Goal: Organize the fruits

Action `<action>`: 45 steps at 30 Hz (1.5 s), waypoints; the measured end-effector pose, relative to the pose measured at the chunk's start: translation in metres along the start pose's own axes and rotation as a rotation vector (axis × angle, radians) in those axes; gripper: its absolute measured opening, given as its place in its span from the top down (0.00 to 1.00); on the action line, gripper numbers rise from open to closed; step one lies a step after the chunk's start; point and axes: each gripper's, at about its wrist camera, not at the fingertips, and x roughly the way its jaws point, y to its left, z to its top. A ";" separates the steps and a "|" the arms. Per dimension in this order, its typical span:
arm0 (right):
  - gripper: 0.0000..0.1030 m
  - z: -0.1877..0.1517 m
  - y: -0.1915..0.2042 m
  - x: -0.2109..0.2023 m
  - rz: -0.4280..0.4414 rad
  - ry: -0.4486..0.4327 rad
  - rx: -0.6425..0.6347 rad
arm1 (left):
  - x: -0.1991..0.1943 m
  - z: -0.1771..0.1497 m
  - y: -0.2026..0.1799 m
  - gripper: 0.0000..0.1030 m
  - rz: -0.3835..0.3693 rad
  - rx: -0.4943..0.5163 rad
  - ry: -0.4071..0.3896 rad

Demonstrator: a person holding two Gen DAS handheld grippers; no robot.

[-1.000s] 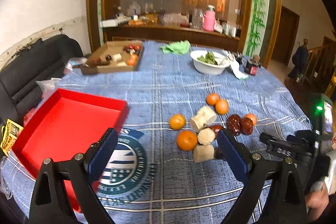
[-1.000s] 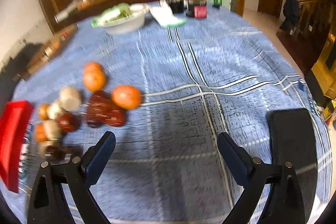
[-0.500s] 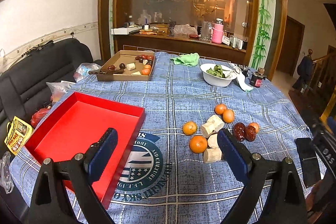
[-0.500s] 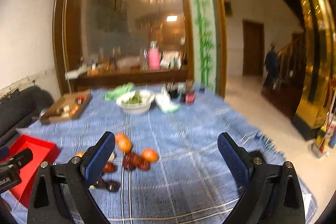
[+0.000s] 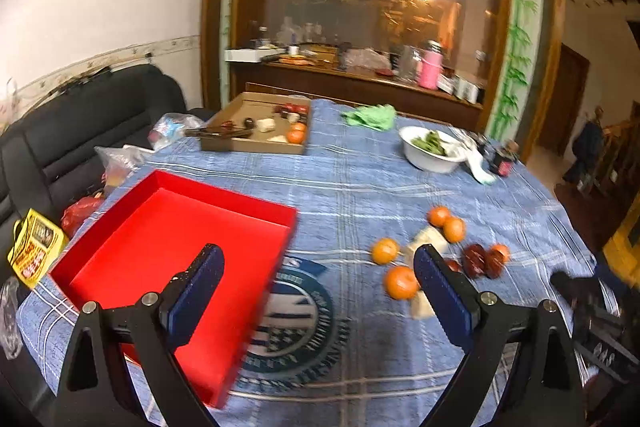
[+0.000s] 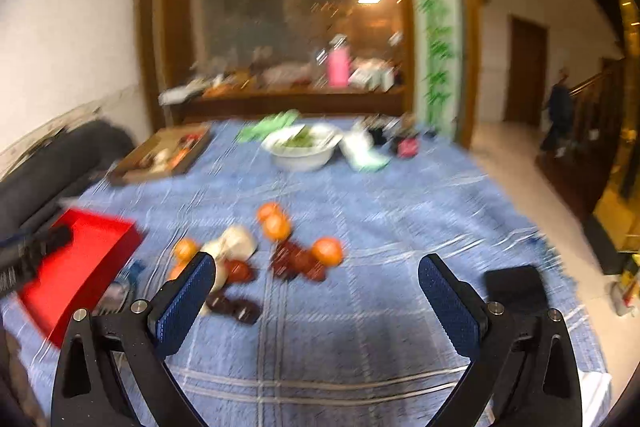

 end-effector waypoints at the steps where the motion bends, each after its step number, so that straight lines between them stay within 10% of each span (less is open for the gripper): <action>1: 0.03 -0.003 0.001 0.006 0.045 0.039 -0.003 | 0.002 0.001 0.007 0.07 0.006 -0.012 0.002; 7: 0.24 -0.016 0.020 0.052 0.208 0.231 -0.038 | 0.027 -0.005 0.021 0.08 -0.058 -0.045 0.096; 11: 0.37 -0.018 0.027 0.074 0.225 0.293 -0.060 | 0.041 -0.012 0.013 0.33 -0.142 -0.027 0.156; 20: 0.43 -0.022 0.050 0.105 0.321 0.350 -0.103 | 0.059 -0.022 -0.005 0.35 -0.172 0.007 0.215; 28: 0.76 -0.017 0.046 0.097 0.369 0.334 -0.080 | 0.070 -0.033 -0.025 0.35 -0.197 0.072 0.264; 42: 0.75 -0.023 -0.011 0.081 0.390 0.332 0.086 | 0.110 -0.046 -0.085 0.38 -0.294 0.199 0.352; 45: 0.73 -0.026 -0.018 0.079 0.376 0.339 0.082 | 0.113 -0.048 -0.091 0.64 -0.284 0.218 0.374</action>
